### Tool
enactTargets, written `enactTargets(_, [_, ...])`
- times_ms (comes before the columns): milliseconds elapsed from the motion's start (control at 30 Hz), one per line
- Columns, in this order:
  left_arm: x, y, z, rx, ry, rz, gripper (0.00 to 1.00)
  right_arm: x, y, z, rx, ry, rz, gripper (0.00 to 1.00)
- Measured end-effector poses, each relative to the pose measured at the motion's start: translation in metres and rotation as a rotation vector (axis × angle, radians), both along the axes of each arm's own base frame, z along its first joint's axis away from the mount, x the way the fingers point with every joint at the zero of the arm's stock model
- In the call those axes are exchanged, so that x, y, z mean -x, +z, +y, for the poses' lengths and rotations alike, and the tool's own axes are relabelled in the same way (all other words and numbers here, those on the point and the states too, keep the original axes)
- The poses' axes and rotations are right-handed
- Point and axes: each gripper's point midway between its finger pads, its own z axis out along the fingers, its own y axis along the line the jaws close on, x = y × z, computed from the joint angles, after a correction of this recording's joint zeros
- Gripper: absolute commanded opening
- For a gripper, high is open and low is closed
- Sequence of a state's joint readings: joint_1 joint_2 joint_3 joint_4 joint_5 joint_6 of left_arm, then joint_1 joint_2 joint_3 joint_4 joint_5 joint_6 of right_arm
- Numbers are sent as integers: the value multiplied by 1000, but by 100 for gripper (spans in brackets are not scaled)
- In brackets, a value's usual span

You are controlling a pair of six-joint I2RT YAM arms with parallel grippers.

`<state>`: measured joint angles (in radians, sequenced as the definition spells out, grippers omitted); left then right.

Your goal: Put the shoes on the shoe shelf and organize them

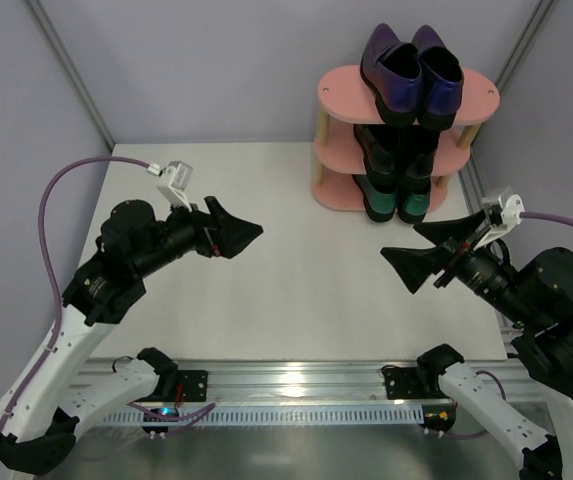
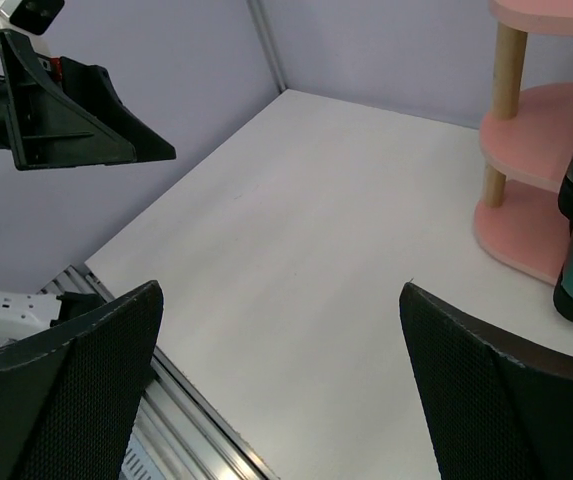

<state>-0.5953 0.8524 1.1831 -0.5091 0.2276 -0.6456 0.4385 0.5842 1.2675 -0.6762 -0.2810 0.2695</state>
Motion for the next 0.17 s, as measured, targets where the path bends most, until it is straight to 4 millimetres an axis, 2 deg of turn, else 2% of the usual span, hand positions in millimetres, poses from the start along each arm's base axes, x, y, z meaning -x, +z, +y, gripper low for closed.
enactTargets(167, [2,2,1,-1,0,0,100,6,6,6,-25,42,-14,100])
